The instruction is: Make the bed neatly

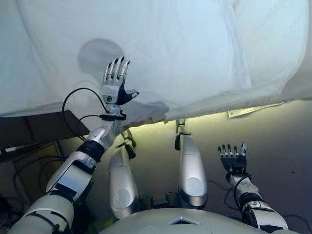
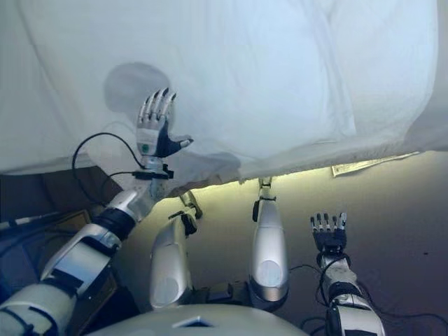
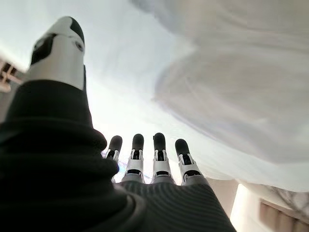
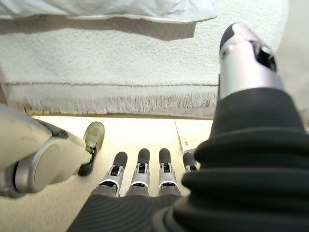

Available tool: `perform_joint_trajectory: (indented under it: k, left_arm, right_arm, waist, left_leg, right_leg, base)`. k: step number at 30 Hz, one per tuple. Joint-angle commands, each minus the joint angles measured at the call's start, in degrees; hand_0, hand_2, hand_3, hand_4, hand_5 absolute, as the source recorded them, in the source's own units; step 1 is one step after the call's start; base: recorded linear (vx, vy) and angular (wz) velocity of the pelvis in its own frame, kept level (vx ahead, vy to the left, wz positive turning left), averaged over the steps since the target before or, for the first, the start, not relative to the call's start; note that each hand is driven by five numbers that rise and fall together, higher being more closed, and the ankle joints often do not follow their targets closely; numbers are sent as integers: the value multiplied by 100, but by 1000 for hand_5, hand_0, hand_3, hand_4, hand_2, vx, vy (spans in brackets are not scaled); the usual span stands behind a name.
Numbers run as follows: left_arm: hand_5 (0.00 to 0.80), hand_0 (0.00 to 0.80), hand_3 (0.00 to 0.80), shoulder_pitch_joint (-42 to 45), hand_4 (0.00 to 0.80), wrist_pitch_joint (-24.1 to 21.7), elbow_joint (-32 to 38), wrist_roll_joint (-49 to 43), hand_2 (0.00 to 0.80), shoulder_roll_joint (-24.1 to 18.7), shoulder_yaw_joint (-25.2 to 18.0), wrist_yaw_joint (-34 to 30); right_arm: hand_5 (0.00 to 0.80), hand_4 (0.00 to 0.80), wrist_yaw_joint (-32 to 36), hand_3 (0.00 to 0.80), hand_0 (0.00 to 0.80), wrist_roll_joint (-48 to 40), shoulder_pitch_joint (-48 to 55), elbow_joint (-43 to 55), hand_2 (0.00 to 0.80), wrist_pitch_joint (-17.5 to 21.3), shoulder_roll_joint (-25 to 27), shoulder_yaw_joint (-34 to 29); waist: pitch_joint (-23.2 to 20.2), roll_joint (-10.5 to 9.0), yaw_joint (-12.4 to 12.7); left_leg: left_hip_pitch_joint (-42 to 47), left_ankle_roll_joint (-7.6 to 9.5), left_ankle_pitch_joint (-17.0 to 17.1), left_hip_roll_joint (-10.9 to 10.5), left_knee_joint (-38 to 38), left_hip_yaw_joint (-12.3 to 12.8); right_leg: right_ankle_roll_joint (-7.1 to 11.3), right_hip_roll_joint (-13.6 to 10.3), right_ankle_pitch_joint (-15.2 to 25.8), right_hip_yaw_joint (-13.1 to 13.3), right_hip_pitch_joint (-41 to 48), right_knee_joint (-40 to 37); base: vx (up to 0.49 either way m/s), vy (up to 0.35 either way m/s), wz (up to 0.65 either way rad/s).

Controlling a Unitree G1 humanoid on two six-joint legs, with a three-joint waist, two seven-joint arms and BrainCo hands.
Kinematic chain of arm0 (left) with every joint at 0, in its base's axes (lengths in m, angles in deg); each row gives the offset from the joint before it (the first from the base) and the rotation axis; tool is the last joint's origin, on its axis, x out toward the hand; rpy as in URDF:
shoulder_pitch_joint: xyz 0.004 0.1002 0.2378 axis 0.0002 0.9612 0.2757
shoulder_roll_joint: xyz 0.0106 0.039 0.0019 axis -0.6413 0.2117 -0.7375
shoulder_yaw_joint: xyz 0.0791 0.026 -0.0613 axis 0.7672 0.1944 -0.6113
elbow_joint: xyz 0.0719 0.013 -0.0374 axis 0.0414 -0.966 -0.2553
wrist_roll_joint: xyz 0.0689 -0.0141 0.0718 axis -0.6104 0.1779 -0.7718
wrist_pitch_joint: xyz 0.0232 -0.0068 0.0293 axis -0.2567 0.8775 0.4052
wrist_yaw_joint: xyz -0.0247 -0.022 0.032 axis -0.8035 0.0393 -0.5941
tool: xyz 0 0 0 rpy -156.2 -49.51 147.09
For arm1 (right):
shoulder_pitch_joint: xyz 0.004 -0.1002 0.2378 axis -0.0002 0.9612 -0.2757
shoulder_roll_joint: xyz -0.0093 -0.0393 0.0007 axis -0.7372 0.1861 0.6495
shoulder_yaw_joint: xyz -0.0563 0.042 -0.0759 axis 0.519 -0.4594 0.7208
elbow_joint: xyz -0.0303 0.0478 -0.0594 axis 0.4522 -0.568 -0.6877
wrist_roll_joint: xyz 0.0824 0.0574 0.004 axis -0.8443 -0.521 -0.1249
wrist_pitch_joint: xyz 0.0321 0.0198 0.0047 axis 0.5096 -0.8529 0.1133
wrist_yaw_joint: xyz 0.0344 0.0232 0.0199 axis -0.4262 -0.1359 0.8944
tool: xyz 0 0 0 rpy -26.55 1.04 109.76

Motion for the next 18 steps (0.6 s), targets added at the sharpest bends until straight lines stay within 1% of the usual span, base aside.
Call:
perform_joint_trajectory:
  k: [1, 4, 7, 10, 15, 18]
  left_arm:
    - [0, 0, 0, -344, 0, 355, -146, -169, 0, -32, -29, 186]
    - [0, 0, 0, -397, 0, 637, -420, -207, 0, 32, 54, 196]
    - [0, 0, 0, -445, 0, 1023, -638, 31, 0, 32, 100, 26]
    - [0, 0, 0, -420, 0, 1142, -893, 252, 0, 17, 94, -60]
    - [0, 0, 0, -403, 0, 1459, -1000, 464, 0, 20, 117, -319]
    - [0, 0, 0, -435, 0, 1652, -1110, 554, 0, 68, 184, -453]
  right_arm:
    - [0, 0, 72, 0, 0, -338, 79, 499, 0, 207, 234, 191]
    - [0, 0, -7, 0, 0, -467, -16, 753, 0, 377, 217, 311]
    - [0, 0, -79, 0, 0, -479, -82, 943, 0, 540, 188, 409]
    - [0, 0, -182, 0, 0, -453, -142, 1163, 0, 713, 158, 506]
    - [0, 0, -208, 0, 0, -460, -188, 1427, 0, 901, 151, 698]
    - [0, 0, -268, 0, 0, -477, -244, 1594, 0, 1003, 112, 822]
  waist:
    - [101, -38, -96]
    - [101, -8, -89]
    - [101, -6, -74]
    - [101, 4, -52]
    - [101, 45, -17]
    - [101, 32, 8]
  left_leg:
    - [-566, -328, 624, 233, 132, -473]
    - [-694, -293, 635, 164, 151, -513]
    - [-801, -272, 641, 133, 195, -547]
    - [-903, -244, 651, 96, 208, -579]
    - [-1107, -209, 641, 60, 300, -661]
    - [-1252, -184, 623, 50, 367, -710]
  right_leg:
    - [324, -302, -83, -80, 41, 365]
    - [332, -361, -78, -33, -186, 490]
    - [338, -405, -74, -3, -332, 573]
    - [326, -431, -83, 30, -488, 662]
    - [287, -440, -125, 89, -763, 858]
    - [268, -427, -143, 97, -938, 961]
  base:
    - [6, 77, -11]
    - [12, 56, -6]
    - [4, 7, 1]
    - [13, 20, 6]
    - [9, 26, 7]
    - [-10, -4, 7]
